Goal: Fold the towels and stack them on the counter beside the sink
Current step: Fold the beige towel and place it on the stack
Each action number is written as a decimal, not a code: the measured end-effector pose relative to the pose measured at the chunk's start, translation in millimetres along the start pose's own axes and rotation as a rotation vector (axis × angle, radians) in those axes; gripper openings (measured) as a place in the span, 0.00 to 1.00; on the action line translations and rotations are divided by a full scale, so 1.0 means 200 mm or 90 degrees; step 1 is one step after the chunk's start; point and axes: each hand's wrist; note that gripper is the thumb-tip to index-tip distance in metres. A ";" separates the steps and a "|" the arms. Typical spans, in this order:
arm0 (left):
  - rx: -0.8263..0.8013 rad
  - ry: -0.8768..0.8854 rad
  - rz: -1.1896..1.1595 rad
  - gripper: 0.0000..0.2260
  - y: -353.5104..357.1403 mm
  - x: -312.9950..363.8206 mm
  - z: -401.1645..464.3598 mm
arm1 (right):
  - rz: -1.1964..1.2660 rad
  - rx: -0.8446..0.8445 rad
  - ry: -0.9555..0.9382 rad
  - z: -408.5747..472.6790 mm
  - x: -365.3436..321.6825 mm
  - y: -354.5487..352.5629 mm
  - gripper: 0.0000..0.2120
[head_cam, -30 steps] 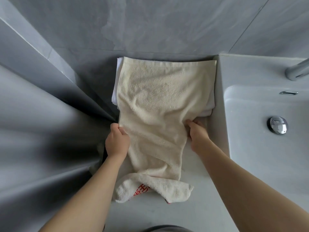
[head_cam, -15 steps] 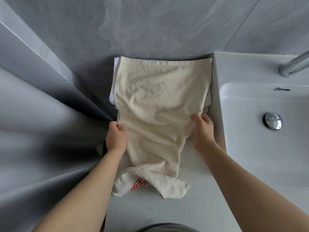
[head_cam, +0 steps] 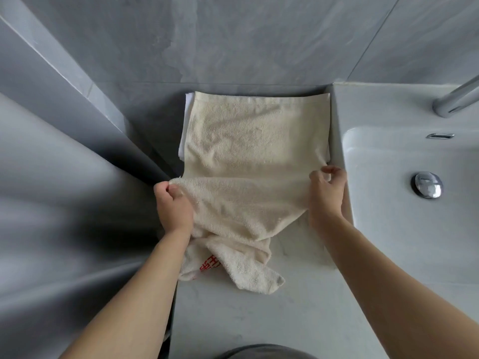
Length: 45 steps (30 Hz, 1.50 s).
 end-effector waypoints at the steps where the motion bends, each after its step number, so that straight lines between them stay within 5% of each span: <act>1: 0.016 0.006 0.013 0.09 0.01 0.00 0.00 | 0.016 0.009 -0.014 -0.01 0.01 0.00 0.09; 5: 0.010 0.048 0.132 0.07 0.05 0.02 -0.04 | 0.077 0.001 -0.035 -0.06 0.08 0.00 0.07; 8: 0.025 0.304 0.304 0.21 0.12 0.08 -0.07 | 0.107 -0.059 0.016 -0.06 0.14 0.01 0.10; 11: -0.117 0.522 0.313 0.26 0.26 0.22 -0.06 | 0.086 -0.183 0.042 -0.04 0.18 -0.01 0.12; 13: -0.206 0.492 0.294 0.26 0.35 0.34 -0.04 | 0.090 -0.236 0.080 -0.02 0.20 -0.04 0.16; 15: -0.278 0.490 0.310 0.25 0.44 0.45 0.00 | 0.101 -0.230 0.117 0.00 0.21 -0.06 0.21; 19: -0.596 0.720 0.491 0.28 0.68 0.63 -0.02 | 0.141 -0.188 0.132 0.01 0.23 -0.10 0.15; 22: -0.708 0.653 0.547 0.24 0.85 0.73 -0.07 | 0.203 -0.186 0.136 0.00 0.23 -0.11 0.06; 26: -0.668 0.616 0.719 0.21 1.00 0.77 -0.06 | 0.209 -0.237 0.150 -0.02 0.23 -0.11 0.14; 36: -0.633 0.573 0.848 0.22 1.02 0.81 -0.09 | 0.215 -0.326 0.089 -0.06 0.22 -0.16 0.10; 42: -0.612 0.515 0.799 0.22 1.05 0.82 -0.10 | 0.280 -0.334 0.309 -0.11 0.29 -0.17 0.15; 45: -0.563 0.524 0.776 0.27 1.06 0.82 -0.12 | 0.302 -0.383 0.373 -0.12 0.31 -0.21 0.28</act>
Point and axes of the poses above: each hand's wrist, its own z-axis towards the middle knuckle, its own y-axis out of the palm, x = y × z, and after that the axes turned 6 degrees about -x, right-handed
